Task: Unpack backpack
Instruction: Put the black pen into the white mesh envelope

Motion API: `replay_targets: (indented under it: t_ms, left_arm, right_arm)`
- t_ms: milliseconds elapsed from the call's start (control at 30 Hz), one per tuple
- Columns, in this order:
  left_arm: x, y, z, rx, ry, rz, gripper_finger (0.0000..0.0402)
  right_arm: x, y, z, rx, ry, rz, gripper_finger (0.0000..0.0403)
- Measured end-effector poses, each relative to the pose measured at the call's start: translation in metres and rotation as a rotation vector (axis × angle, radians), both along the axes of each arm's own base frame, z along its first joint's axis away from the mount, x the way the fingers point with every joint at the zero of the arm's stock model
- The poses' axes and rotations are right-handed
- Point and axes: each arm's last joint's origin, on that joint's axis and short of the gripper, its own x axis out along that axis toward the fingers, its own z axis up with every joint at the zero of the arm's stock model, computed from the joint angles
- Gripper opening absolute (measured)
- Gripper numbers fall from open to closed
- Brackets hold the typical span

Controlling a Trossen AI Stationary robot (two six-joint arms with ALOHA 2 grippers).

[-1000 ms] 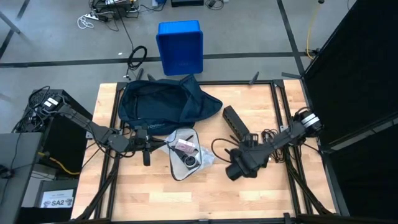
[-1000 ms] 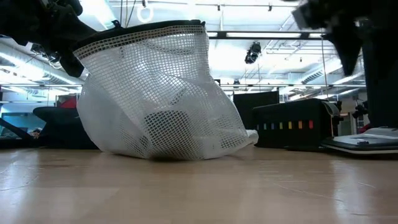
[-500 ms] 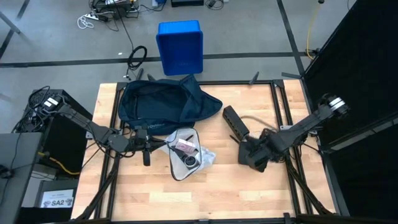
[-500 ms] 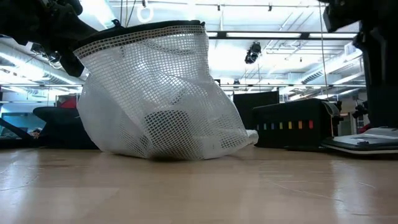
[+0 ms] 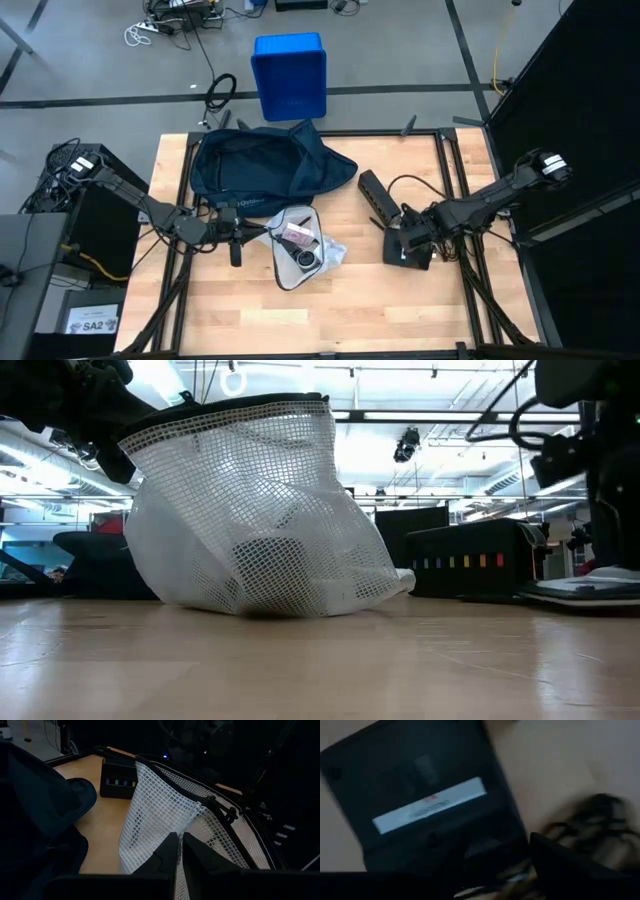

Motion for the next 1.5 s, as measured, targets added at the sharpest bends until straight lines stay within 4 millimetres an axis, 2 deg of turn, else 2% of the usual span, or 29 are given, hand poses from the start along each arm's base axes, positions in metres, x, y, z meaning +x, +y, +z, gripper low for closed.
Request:
replay_targets:
  t_ms: [200, 500, 600, 700, 800, 1000, 1167, 1333, 1500]
  left_arm:
    - [0.000, 0.000, 0.000, 0.000, 0.000, 0.000, 0.0000]
    - [0.000, 0.000, 0.000, 0.000, 0.000, 0.000, 0.0000]
    - [0.000, 0.000, 0.000, 0.000, 0.000, 0.000, 0.0000]
    - [0.000, 0.000, 0.000, 0.000, 0.000, 0.000, 0.0000]
    - [0.000, 0.000, 0.000, 0.000, 0.000, 0.000, 0.0000]
    - [0.000, 0.000, 0.000, 0.000, 0.000, 0.000, 0.0000]
    - [0.000, 0.000, 0.000, 0.000, 0.000, 0.000, 0.0000]
    - [0.000, 0.000, 0.000, 0.000, 0.000, 0.000, 0.0000]
    - [0.000, 0.000, 0.000, 0.000, 0.000, 0.000, 0.0000]
  right_arm:
    - [0.014, 0.019, 0.000, 0.162, -0.177, 0.032, 0.0180]
    - [0.042, 0.047, 0.019, 0.340, -0.569, 0.132, 0.0153]
    - [0.045, 0.050, 0.022, 0.361, -0.622, 0.138, 0.0150]
    - [0.043, 0.049, 0.020, 0.348, -0.597, 0.116, 0.0150]
    - [0.038, 0.050, 0.015, 0.318, -0.564, 0.102, 0.0164]
    - [0.031, 0.049, 0.005, 0.340, -0.503, 0.033, 0.0219]
    - [0.022, 0.044, -0.013, 0.333, -0.463, -0.022, 0.0268]
    - [0.019, 0.042, -0.030, 0.389, -0.548, -0.041, 0.0301]
    - [0.018, 0.036, -0.039, 0.403, -0.634, -0.069, 0.0313]
